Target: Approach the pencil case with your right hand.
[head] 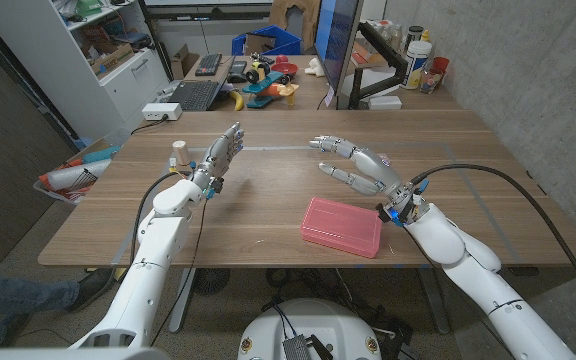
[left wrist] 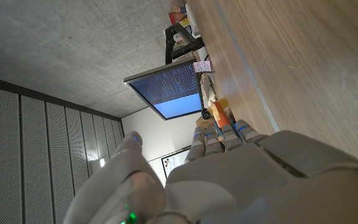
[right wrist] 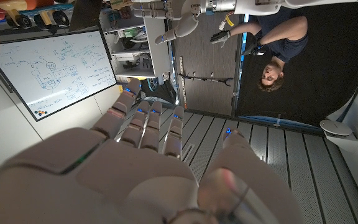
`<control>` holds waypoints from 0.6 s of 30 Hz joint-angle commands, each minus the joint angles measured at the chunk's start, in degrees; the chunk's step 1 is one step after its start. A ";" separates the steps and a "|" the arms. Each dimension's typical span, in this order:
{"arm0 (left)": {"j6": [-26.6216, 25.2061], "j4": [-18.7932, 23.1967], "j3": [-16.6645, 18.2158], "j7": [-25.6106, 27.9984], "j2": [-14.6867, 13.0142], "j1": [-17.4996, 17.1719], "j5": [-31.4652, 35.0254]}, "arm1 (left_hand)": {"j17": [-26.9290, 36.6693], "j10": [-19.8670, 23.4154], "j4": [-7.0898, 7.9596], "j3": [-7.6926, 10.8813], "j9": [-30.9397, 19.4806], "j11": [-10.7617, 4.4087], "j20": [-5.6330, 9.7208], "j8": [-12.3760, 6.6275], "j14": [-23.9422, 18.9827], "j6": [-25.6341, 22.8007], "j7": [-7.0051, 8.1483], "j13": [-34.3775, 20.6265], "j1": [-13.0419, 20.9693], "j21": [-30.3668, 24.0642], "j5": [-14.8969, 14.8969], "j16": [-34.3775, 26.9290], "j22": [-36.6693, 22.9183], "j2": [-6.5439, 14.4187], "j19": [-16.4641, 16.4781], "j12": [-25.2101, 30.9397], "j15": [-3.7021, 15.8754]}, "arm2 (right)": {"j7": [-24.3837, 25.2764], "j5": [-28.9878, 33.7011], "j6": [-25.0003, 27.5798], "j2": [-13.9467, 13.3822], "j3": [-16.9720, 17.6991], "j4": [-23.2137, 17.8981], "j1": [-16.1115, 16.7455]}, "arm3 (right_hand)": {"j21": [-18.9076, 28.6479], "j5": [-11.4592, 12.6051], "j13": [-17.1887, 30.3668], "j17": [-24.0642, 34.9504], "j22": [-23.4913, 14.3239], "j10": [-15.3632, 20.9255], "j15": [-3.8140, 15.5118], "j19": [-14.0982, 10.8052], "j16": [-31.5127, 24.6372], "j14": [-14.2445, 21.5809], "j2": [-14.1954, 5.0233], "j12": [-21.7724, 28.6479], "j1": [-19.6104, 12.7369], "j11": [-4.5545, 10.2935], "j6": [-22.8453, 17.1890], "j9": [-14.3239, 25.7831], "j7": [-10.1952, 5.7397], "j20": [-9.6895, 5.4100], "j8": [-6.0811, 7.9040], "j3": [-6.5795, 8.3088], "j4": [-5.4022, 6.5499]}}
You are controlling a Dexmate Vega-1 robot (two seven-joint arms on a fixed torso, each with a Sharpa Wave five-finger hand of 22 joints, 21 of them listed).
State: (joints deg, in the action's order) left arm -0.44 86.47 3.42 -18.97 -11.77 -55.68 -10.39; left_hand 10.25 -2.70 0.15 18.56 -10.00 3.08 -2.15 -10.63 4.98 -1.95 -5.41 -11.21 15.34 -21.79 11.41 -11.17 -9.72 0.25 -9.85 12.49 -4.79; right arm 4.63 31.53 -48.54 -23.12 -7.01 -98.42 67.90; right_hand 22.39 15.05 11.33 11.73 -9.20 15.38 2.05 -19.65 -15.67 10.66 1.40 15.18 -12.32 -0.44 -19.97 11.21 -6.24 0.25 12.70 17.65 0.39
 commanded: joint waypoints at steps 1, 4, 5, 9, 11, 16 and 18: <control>-0.22 0.51 -0.04 0.24 0.00 -0.24 0.19 | 0.18 0.10 -0.26 0.14 -0.24 0.03 0.23 -0.17 0.47 -0.58 -0.13 -0.03 0.15 0.07 -0.04 0.19 -0.22 0.55 -0.65 -0.13 0.10 | 0.93 1.67 1.39 -2.27 -0.59 -1.97 1.15 | -0.24 0.42 0.30 0.20 -0.32 0.36 0.04 -0.52 0.18 0.77 -0.43 -0.30 0.02 0.14 -0.60 0.07 -0.08 -0.17 -0.15 0.08 -0.13; -0.27 0.62 0.01 0.29 0.00 -0.35 0.13 | 0.18 0.15 -0.28 0.13 -0.24 -0.03 0.21 -0.16 0.45 -0.57 -0.11 -0.03 0.14 0.13 -0.04 0.18 -0.22 0.56 -0.62 -0.11 0.12 | 0.95 1.97 1.84 -2.59 -0.79 -2.30 1.25 | -0.30 0.43 0.30 0.20 -0.32 0.39 0.04 -0.56 0.20 0.79 -0.45 -0.33 0.03 0.20 -0.62 0.07 -0.13 -0.14 -0.16 0.08 -0.14; -0.26 0.61 0.01 0.29 0.01 -0.37 0.12 | 0.18 0.13 -0.29 0.12 -0.24 -0.03 0.17 -0.16 0.47 -0.57 -0.12 -0.03 0.14 0.16 -0.04 0.19 -0.22 0.57 -0.63 -0.12 0.09 | 0.96 2.00 1.87 -2.72 -0.90 -2.30 1.22 | -0.32 0.43 0.30 0.20 -0.32 0.39 0.06 -0.57 0.22 0.75 -0.45 -0.34 0.03 0.18 -0.62 0.07 -0.14 -0.15 -0.16 0.07 -0.14; -0.23 0.58 -0.02 0.22 -0.04 -0.39 0.11 | 0.18 0.10 -0.31 0.11 -0.24 0.03 0.13 -0.16 0.47 -0.58 -0.12 -0.03 0.13 0.25 -0.04 0.20 -0.22 0.59 -0.59 -0.14 0.08 | 0.96 2.26 2.26 -3.10 -1.38 -2.37 1.09 | -0.42 0.44 0.30 0.21 -0.32 0.41 0.05 -0.62 0.26 0.76 -0.47 -0.39 0.05 0.28 -0.62 0.07 -0.09 -0.18 -0.19 0.07 -0.16; -0.17 0.54 -0.02 0.17 -0.05 -0.37 0.08 | 0.18 0.10 -0.32 0.10 -0.24 0.05 0.09 -0.18 0.45 -0.64 -0.18 -0.03 0.13 0.30 -0.03 0.19 -0.22 0.60 -0.59 -0.15 0.11 | 0.69 2.15 2.53 -3.37 -1.71 -2.33 0.95 | -0.47 0.45 0.31 0.21 -0.33 0.42 0.01 -0.63 0.28 0.77 -0.48 -0.41 0.05 0.32 -0.61 0.07 -0.10 -0.15 -0.21 0.06 -0.16; -0.05 0.37 -0.02 0.14 -0.03 -0.28 0.04 | 0.18 0.09 -0.36 0.08 -0.24 -0.08 0.00 -0.18 0.46 -0.68 -0.08 -0.03 0.11 0.46 -0.04 0.20 -0.23 0.63 -0.58 -0.16 0.12 | 0.57 2.75 3.47 -3.89 -2.24 -2.56 0.87 | -0.61 0.46 0.31 0.20 -0.33 0.38 -0.02 -0.65 0.35 0.73 -0.45 -0.50 0.03 0.38 -0.60 0.07 -0.22 -0.15 -0.25 0.05 -0.22; -0.01 0.19 -0.05 0.09 -0.01 -0.23 0.01 | 0.18 0.19 -0.38 0.06 -0.25 -0.05 -0.04 -0.17 0.45 -0.65 -0.11 -0.03 0.09 0.54 -0.04 0.20 -0.23 0.65 -0.57 -0.13 0.10 | 0.85 2.85 3.51 -4.00 -2.45 -2.42 0.81 | -0.76 0.47 0.32 0.19 -0.33 0.37 0.02 -0.55 0.46 0.56 -0.42 -0.55 0.02 0.50 -0.61 0.07 -0.24 -0.11 -0.27 0.03 -0.26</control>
State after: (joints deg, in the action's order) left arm -0.60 86.91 3.39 -18.77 -11.80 -55.95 -10.24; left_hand 10.25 -2.70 0.16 18.56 -10.00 3.08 -2.15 -10.63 4.98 -2.27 -5.10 -11.21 15.34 -21.39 11.41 -11.17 -9.72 0.25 -9.85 12.49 -4.79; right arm 5.37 33.53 -46.38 -26.02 -8.35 -100.57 68.88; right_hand 22.01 15.26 11.33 11.87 -9.20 15.59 2.36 -19.70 -15.46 10.97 0.95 14.63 -11.86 -0.23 -20.20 11.21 -6.47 0.31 12.47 17.65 0.39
